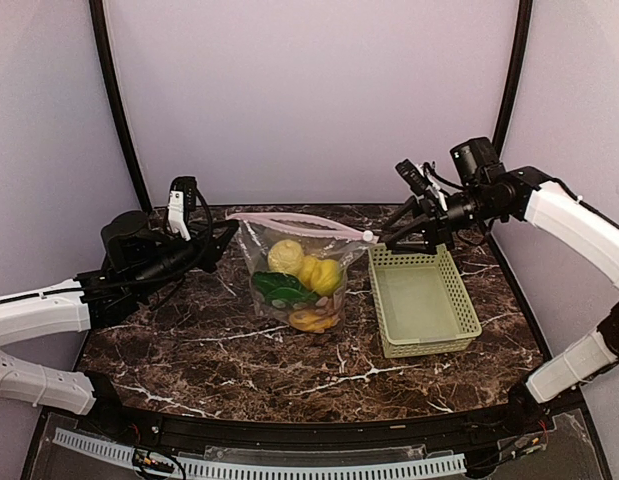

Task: Place the food in the zip-top bag and seal the zipper
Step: Hold the zipper food storage bag at the center of the board.

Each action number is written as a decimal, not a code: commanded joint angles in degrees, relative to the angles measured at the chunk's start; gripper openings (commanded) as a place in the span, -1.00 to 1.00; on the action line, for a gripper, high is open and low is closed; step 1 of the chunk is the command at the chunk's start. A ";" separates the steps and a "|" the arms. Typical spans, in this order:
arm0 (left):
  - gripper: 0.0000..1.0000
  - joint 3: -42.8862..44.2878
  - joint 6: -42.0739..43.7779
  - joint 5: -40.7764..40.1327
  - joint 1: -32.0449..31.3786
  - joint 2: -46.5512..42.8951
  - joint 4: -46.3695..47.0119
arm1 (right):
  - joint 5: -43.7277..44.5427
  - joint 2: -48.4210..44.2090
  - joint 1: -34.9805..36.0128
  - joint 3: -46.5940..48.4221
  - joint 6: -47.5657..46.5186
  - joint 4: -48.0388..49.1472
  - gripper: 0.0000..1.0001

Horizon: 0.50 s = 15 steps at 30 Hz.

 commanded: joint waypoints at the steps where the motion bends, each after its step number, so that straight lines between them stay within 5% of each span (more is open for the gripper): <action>1: -0.99 0.99 -0.95 -0.84 -0.06 -0.80 -0.30 | 0.43 3.52 1.12 0.21 2.11 3.06 -0.06; 15: -0.98 1.28 0.07 -0.93 -0.06 -1.59 -1.71 | 3.05 7.28 4.23 2.86 2.17 4.22 -0.37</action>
